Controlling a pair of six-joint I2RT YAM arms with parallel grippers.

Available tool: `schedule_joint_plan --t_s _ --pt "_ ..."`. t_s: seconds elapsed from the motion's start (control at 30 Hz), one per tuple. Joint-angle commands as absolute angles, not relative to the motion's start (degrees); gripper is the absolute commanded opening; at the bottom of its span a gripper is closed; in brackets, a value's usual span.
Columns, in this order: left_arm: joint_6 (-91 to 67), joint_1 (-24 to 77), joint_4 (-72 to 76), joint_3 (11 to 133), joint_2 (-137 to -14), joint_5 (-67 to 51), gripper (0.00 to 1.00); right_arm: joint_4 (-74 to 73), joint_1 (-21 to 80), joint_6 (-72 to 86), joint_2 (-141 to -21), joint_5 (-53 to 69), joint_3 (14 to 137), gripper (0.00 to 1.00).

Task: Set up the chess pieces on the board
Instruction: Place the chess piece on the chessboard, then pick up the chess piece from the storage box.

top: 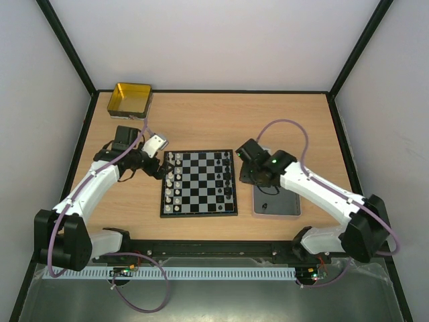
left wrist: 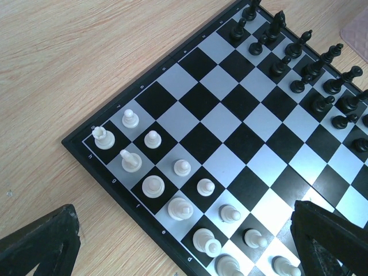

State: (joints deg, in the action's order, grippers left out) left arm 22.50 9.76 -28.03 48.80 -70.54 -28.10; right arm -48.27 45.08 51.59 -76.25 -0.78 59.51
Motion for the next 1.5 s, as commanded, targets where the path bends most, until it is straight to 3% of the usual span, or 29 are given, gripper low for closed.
schedule_joint_plan --t_s 0.0,0.23,0.93,1.0,1.17,1.47 --pt "22.99 10.37 -28.85 48.9 -70.71 -28.86 0.99 -53.23 41.28 51.23 -72.45 -3.69 55.43 0.31" --pt "22.85 10.37 -28.66 48.7 -70.88 -28.42 0.99 -50.8 38.61 51.88 -69.57 -1.29 46.3 0.32" --pt "22.76 10.46 -28.59 48.36 -71.27 -28.29 0.99 -41.18 37.88 52.76 -69.34 2.63 34.65 0.33" --pt "22.82 10.42 -28.56 48.35 -71.43 -28.13 0.99 -40.47 37.75 52.72 -69.83 2.66 34.39 0.29" --pt "22.68 10.46 -28.56 48.49 -71.67 -28.17 0.99 -40.33 37.4 52.5 -70.11 3.04 34.4 0.03" --pt "22.76 11.0 -28.48 48.69 -72.35 -28.06 0.99 -49.39 37.4 49.74 -67.13 -0.58 40.3 0.02"
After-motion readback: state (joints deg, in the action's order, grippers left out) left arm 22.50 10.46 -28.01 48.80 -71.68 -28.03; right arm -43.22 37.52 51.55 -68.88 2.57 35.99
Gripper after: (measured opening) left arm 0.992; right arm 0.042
